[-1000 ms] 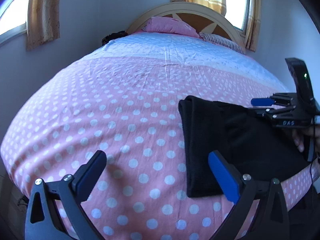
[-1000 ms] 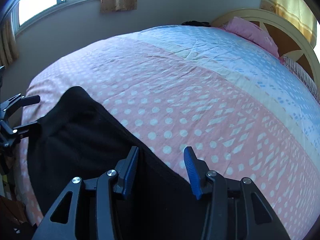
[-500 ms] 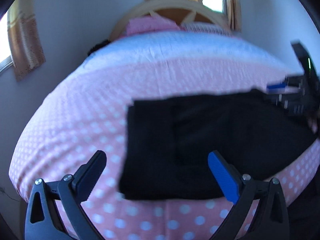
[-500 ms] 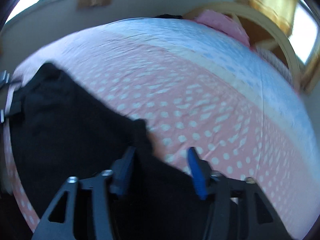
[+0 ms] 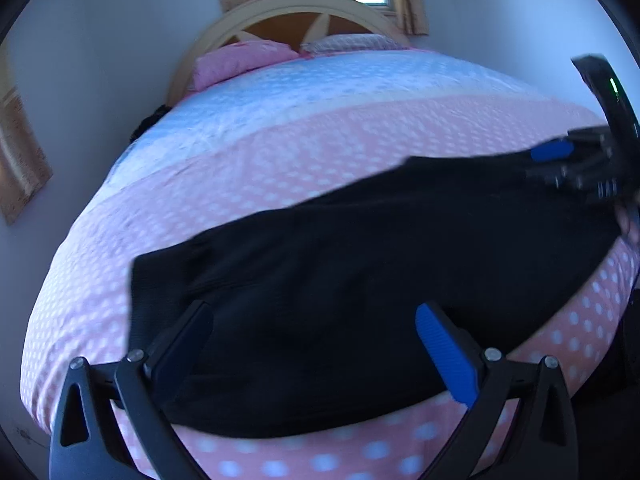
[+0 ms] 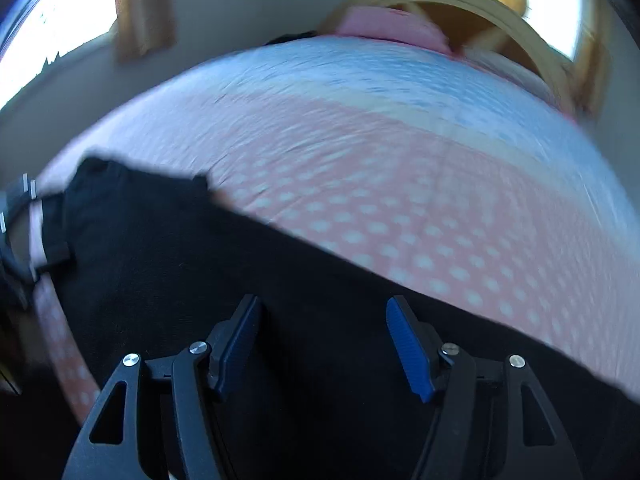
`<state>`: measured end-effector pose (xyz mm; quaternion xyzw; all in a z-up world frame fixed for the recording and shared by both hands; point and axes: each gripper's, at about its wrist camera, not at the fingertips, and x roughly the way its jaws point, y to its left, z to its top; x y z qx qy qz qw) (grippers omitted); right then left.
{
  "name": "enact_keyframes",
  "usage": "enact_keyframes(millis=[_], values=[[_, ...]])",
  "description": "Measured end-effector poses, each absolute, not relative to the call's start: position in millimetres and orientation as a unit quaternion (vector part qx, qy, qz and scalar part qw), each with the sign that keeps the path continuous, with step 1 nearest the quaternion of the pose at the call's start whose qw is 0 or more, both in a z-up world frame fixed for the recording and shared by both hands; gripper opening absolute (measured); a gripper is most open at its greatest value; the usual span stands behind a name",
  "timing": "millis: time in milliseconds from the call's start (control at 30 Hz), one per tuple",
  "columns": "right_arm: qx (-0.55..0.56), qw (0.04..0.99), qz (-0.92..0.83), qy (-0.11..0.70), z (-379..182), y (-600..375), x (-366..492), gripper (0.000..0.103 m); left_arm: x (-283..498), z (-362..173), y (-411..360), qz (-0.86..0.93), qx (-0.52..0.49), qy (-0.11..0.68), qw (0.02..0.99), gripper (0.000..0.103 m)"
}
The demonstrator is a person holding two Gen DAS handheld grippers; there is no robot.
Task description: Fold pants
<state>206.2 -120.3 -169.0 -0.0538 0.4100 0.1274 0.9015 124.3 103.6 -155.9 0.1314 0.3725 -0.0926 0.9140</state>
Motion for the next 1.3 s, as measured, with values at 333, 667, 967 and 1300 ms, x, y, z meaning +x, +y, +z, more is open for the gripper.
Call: enact_keyframes(millis=[333, 667, 967, 1300], values=[[0.016, 0.920, 0.007, 0.392, -166, -268, 186, 0.065, 157, -168, 32, -0.149, 0.116, 0.401, 0.897, 0.103], [0.055, 0.916, -0.144, 0.372, -116, -409, 131, 0.061, 162, -128, -4, -0.172, 0.073, 0.361, 0.913, 0.103], [0.190, 0.861, -0.229, 0.414, -130, -547, 64, 0.040, 169, -142, -65, -0.217, 0.094, 0.360, 0.903, 0.103], [0.299, 0.867, -0.124, 0.379, -154, -568, 34, 0.039, 169, -156, -78, -0.198, 0.123, 0.393, 0.889, 0.103]])
